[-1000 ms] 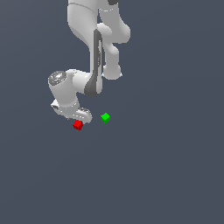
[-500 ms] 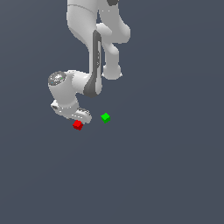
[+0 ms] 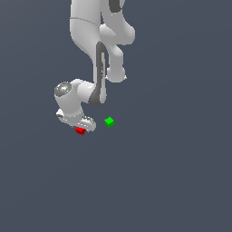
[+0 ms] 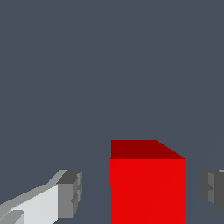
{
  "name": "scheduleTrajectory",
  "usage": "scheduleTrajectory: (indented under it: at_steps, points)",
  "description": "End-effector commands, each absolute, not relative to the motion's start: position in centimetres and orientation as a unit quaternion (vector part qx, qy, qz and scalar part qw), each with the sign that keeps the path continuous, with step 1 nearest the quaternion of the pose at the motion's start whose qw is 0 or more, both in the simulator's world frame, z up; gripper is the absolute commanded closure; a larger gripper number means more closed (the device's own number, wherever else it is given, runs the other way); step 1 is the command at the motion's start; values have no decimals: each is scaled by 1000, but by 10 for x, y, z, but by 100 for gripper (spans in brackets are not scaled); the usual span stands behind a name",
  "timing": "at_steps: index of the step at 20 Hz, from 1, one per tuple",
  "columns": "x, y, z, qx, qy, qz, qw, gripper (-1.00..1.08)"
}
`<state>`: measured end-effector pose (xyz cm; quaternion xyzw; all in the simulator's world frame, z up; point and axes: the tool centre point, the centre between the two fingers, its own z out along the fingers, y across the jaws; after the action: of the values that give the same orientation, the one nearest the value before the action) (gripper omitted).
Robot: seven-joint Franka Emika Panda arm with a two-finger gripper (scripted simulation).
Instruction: Stack the red cube on top of the green cube.
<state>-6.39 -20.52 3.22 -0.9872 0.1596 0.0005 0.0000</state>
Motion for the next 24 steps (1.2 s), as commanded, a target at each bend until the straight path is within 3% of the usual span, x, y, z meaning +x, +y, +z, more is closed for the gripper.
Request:
scheduleTrajectory:
  at_steps: [1,5,6,24]
  points:
    - [-63,-205,24,-987,159,0,0,-92]
    - [-63,-205,20,-987,159,0,0,-92]
    - [-63,-205,20,-987,159,0,0,108]
    - [-63,-205,39,-987,159,0,0,108]
